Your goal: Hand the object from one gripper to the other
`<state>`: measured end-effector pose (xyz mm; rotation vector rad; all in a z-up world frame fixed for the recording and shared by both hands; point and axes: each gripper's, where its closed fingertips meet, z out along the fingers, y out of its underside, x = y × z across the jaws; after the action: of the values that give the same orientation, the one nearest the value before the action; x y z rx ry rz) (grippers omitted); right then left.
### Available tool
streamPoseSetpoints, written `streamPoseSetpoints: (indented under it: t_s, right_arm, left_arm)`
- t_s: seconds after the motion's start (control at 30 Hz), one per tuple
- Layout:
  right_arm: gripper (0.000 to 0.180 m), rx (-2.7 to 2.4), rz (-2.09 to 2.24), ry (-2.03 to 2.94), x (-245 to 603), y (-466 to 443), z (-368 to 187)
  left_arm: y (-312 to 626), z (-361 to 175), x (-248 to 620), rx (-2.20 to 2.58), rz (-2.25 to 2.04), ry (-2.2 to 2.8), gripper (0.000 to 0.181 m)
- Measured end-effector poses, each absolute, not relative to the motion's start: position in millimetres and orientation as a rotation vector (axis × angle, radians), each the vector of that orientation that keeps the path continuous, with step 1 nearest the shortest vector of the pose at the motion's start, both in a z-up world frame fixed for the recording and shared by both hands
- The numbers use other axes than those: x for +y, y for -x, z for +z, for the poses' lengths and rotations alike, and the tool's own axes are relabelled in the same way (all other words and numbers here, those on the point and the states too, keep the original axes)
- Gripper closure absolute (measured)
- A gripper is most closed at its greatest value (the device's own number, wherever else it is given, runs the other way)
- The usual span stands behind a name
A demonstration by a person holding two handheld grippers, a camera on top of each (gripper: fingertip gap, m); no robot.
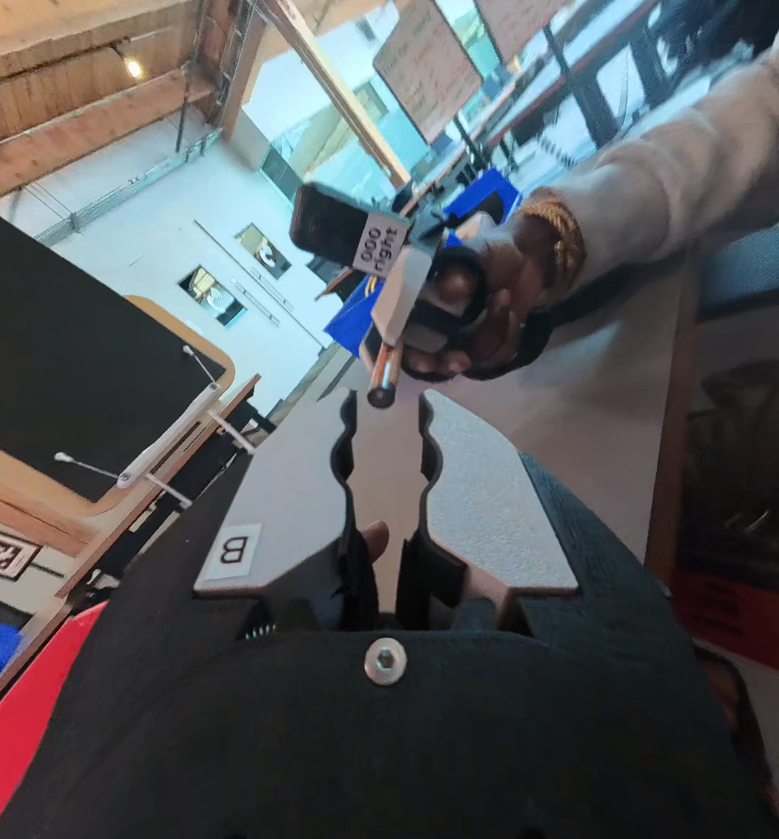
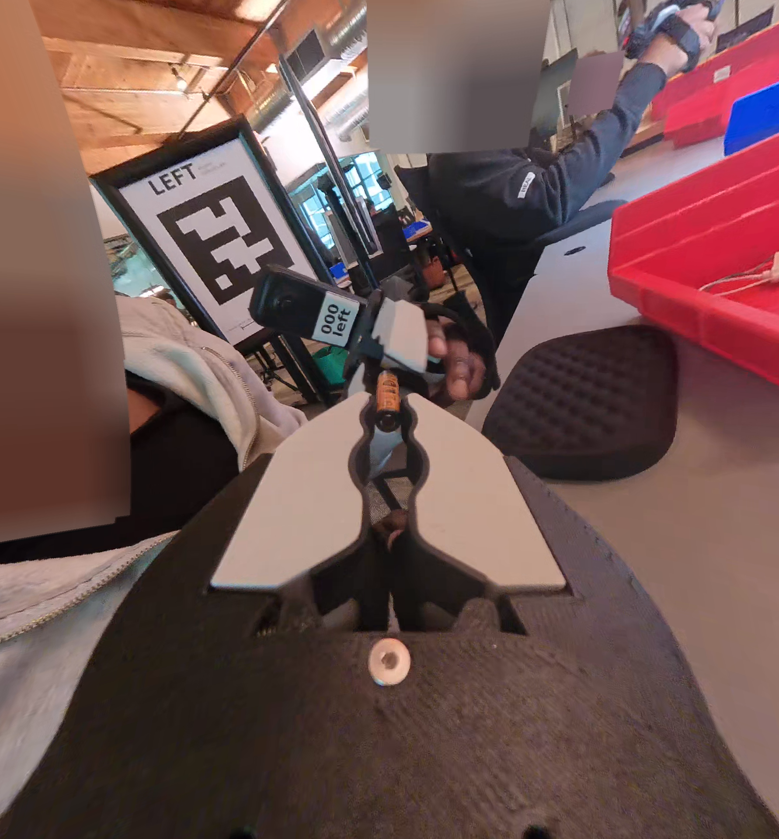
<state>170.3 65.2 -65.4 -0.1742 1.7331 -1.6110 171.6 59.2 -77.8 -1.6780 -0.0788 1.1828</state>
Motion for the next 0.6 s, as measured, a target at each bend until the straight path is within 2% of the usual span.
streamPoseSetpoints:
  t_s: [0.13,0.3,0.43,0.5,0.6]
  right_arm:
    - [0.170,1.749,-1.584,0.161,64.7,-170.7,-68.6]
    - [0.169,1.735,-1.596,0.189,64.9,-172.9,-66.8]
    - [0.149,1.865,-1.871,0.513,68.4,-178.3,-60.6]
    - [0.149,1.983,-2.030,0.744,69.8,-181.6,-62.3]
    - [0.153,2.032,-2.112,0.910,70.4,-188.1,-63.2]
  left_arm:
    - [-175.1,-75.1,63.1,-0.082,1.124,1.641,0.168]
    - [-176.9,-73.8,63.2,-0.154,1.004,1.633,0.170]
    - [-181.9,-70.2,63.4,-0.382,0.552,1.536,0.170]
    - [-189.0,-68.4,64.7,-0.439,0.303,1.473,0.170]
    - [-191.1,-66.6,62.8,-0.466,0.176,1.409,0.171]
